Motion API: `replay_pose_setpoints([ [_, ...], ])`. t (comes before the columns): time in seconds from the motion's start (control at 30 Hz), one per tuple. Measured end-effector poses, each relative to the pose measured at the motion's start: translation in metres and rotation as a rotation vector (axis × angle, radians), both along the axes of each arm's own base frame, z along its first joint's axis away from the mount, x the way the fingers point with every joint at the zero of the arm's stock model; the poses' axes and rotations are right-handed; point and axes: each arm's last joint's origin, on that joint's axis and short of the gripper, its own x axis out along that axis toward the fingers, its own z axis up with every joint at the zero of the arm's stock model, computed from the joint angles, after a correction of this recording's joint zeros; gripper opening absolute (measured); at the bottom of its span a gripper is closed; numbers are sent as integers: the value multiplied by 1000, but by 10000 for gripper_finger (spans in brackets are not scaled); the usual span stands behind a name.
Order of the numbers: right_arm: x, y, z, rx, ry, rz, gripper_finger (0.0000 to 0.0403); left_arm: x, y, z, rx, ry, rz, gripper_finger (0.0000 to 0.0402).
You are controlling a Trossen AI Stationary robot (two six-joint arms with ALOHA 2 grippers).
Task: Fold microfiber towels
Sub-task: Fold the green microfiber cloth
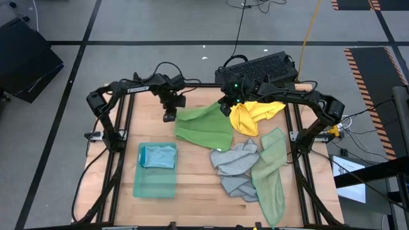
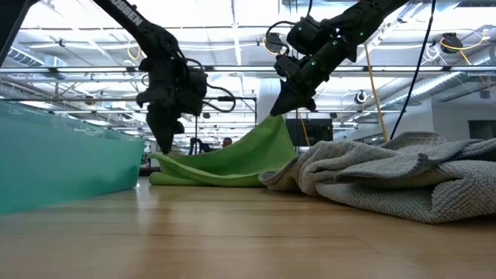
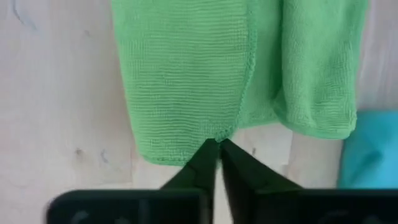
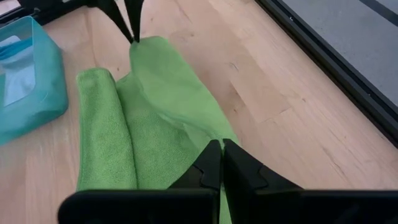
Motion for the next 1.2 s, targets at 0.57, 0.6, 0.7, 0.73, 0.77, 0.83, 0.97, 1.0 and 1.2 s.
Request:
replay_pose_setpoints([
  [0.57, 0, 0, 0, 14, -2, -10, 0, 24, -35, -17, 156, -99, -411, 236],
  [0.6, 0, 0, 0, 14, -2, -11, 0, 22, -37, -20, 151, -94, -413, 226],
  [0.7, 0, 0, 0, 14, -2, -11, 0, 16, -41, -32, 145, -69, -415, 189],
  [0.73, 0, 0, 0, 14, -2, -11, 0, 15, -41, -35, 148, -56, -410, 177],
  [0.77, 0, 0, 0, 14, -2, -11, 0, 14, -41, -36, 155, -49, -398, 164],
  [0.83, 0, 0, 0, 14, -2, -11, 0, 14, -40, -36, 163, -41, -374, 143],
  [0.97, 0, 0, 0, 14, -2, -11, 0, 15, -38, -36, 177, -56, -363, 120],
  [1.0, 0, 0, 0, 14, -2, -11, 0, 16, -38, -36, 181, -61, -363, 119],
  [1.2, 0, 0, 0, 15, -3, -11, 0, 18, -37, -35, 188, -94, -384, 130],
])
